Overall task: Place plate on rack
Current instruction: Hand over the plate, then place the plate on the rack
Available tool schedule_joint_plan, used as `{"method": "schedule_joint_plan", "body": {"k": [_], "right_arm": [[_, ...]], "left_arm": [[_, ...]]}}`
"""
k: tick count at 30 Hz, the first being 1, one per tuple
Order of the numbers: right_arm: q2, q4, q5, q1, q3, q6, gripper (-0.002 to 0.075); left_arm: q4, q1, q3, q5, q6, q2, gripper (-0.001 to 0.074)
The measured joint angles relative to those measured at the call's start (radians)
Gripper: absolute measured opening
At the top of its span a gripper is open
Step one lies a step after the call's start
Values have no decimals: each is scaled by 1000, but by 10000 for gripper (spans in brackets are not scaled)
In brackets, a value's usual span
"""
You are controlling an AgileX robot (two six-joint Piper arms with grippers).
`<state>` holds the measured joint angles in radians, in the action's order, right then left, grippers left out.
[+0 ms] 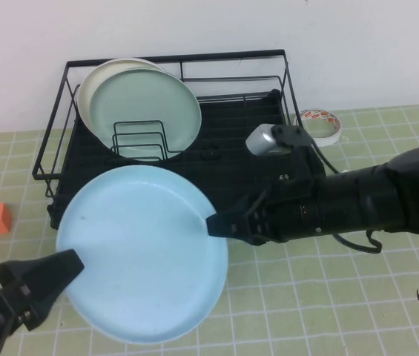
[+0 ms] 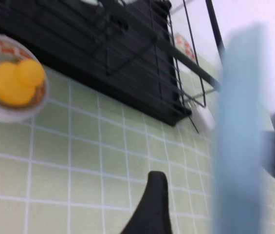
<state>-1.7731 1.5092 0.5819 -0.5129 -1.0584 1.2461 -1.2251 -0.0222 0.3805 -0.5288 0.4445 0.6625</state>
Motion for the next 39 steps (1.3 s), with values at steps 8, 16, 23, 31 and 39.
{"method": "schedule_joint_plan", "body": {"k": [8, 16, 23, 31, 39], "right_arm": [[2, 93, 95, -55, 0, 136, 12], [2, 168, 150, -57, 4, 397, 13], [8, 172, 195, -43, 5, 710, 31], [114, 172, 252, -58, 5, 920, 342], [333, 174, 25, -58, 5, 1021, 419]], "left_arm": [[0, 0, 0, 48, 71, 0, 461], [11, 0, 3, -37, 302, 0, 110], [10, 11, 8, -111, 780, -2, 110], [-44, 9, 7, -95, 1063, 0, 106], [-350, 9, 17, 18, 1562, 0, 106]]}}
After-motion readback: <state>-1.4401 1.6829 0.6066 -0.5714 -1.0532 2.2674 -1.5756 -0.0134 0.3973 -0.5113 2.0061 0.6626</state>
